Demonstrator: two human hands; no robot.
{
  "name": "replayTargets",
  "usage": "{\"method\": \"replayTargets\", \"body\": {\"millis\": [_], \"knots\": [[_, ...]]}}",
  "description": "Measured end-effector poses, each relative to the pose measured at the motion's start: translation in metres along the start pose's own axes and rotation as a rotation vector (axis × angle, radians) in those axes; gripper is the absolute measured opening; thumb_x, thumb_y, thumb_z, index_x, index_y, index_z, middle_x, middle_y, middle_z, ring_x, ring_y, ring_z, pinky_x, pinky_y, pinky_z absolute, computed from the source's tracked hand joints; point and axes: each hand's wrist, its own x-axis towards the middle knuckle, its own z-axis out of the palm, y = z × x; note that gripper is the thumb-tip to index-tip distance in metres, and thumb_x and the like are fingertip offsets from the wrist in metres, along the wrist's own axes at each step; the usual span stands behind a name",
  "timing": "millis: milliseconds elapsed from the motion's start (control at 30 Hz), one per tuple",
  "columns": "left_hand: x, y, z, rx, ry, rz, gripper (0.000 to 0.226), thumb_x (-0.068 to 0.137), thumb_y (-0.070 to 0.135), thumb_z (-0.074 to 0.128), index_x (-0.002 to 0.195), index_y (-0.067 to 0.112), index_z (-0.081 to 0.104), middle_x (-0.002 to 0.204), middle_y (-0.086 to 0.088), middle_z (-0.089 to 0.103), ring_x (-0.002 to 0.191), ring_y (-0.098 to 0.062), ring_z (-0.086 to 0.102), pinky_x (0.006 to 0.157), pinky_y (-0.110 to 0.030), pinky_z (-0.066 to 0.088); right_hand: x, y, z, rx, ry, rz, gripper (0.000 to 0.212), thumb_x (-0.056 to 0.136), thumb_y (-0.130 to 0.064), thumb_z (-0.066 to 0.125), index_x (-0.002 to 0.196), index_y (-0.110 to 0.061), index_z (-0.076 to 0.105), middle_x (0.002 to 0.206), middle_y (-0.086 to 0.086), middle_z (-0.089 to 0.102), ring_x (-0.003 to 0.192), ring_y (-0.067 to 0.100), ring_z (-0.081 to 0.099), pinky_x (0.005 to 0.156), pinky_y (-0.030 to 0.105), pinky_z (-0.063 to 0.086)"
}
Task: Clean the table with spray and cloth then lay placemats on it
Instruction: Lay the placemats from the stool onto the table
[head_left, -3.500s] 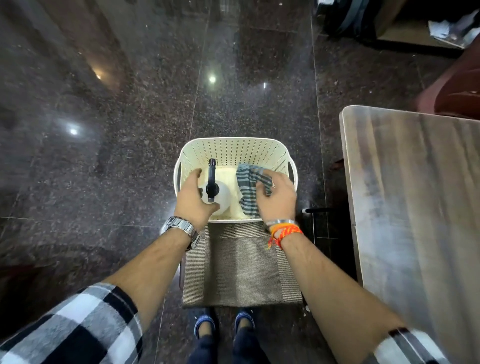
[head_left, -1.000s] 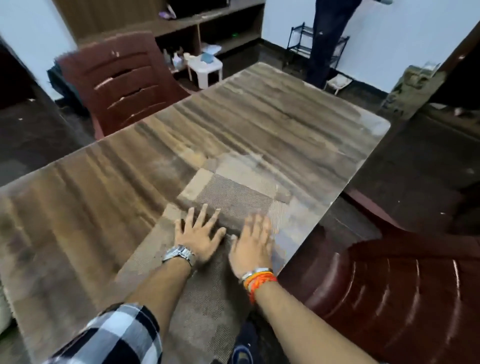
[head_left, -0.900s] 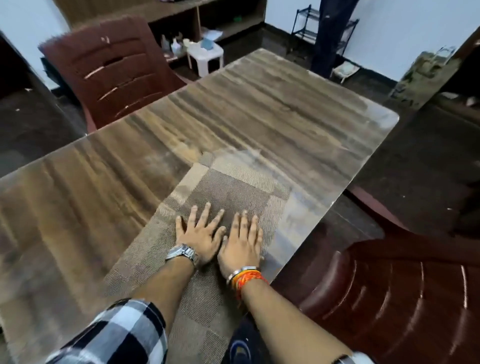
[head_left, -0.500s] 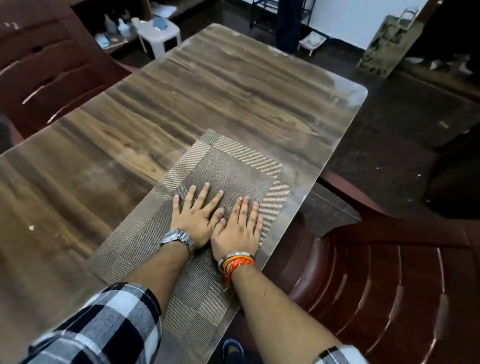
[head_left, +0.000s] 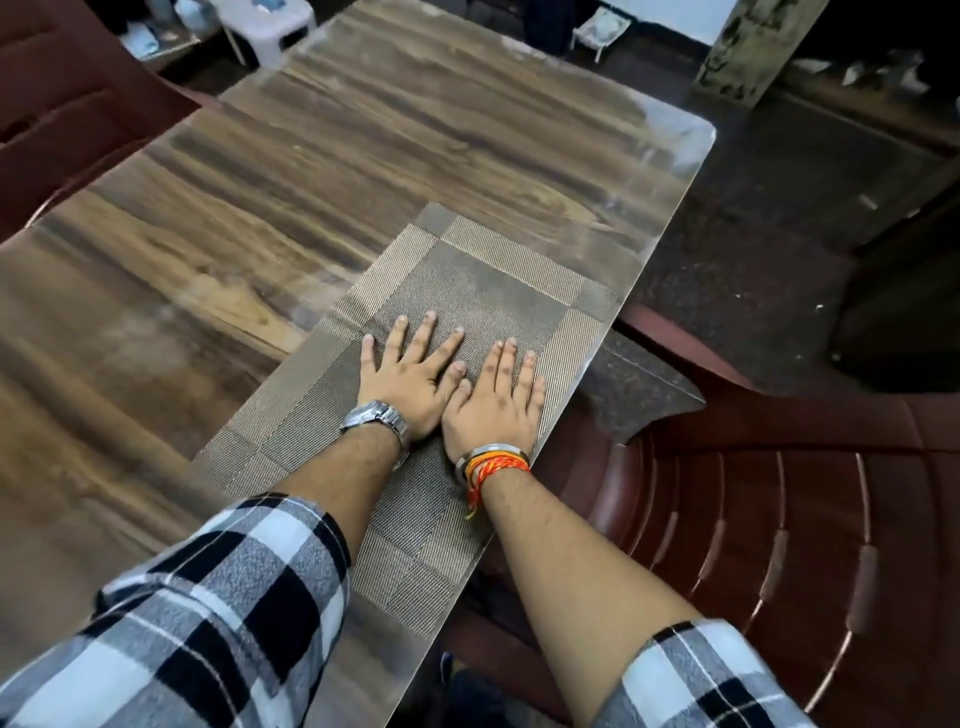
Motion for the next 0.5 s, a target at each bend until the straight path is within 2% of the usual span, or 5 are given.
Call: {"method": "replayTargets", "body": {"millis": [367,500], "knots": [[0.015,0.009,-0.004,0.015,-0.033,0.025,0.060,0.104,0.062,0.021,0.159,0.051,0.002,0.172,0.010,-0.009,0.158,-0.023,-0.011,0.122,-0.058,-0.011,0.016,0.005,0.002,-0.021,0.012,0.033,0.065,0.094,-0.038,0.028,0.152,-0.014,0.012,0.161,0.000,0.007,0.148,0.021,-0.003,0.119,0.040,-0.006],[0.012,0.003,-0.006,-0.010,-0.019,0.057,0.061,0.105,0.060,0.024,0.161,0.047,0.003,0.173,0.008,-0.008,0.158,-0.023,-0.011,0.123,-0.055,-0.011,0.014,0.005,0.002,-0.023,0.020,0.033,0.066,0.093,-0.039,0.028,0.152,-0.015,0.013,0.161,0.000,0.008,0.148,0.021,-0.002,0.119,0.041,-0.004]]}}
